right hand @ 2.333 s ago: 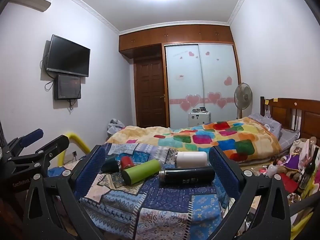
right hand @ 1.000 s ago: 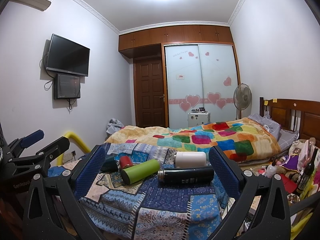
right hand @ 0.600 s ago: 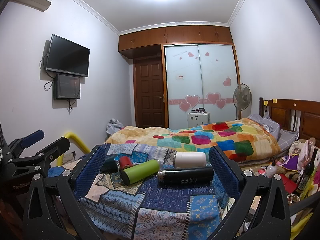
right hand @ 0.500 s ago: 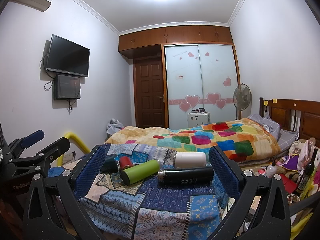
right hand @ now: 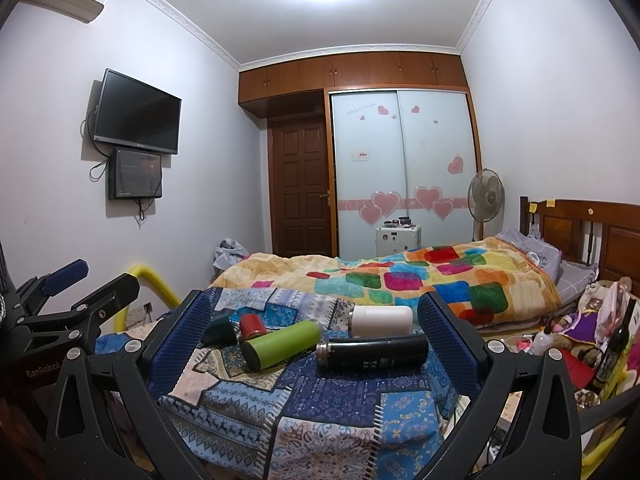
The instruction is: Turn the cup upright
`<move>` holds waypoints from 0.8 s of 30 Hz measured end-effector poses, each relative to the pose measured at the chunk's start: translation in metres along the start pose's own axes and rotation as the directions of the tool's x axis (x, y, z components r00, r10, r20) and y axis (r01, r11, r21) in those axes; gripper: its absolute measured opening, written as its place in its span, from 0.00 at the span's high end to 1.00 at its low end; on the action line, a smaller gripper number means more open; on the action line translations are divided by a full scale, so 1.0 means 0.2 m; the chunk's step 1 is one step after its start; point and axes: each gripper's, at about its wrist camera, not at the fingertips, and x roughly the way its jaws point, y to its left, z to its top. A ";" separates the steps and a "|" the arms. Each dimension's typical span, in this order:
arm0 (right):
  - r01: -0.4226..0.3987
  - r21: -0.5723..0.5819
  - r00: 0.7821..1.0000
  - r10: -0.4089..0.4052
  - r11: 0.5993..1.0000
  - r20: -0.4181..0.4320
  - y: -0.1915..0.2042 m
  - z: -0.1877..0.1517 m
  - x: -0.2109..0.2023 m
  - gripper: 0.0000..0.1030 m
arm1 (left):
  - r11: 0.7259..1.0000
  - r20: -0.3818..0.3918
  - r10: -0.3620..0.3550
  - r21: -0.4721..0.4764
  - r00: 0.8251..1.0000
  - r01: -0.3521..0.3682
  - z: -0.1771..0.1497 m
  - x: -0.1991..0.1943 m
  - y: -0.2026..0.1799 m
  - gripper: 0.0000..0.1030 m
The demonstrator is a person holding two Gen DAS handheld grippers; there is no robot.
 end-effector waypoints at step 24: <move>0.049 -0.047 0.986 -0.056 0.998 -0.157 -0.15 -0.13 0.33 0.00 | 1.000 -0.110 -0.028 0.001 0.994 0.028 -0.14 0.35 -0.02 0.00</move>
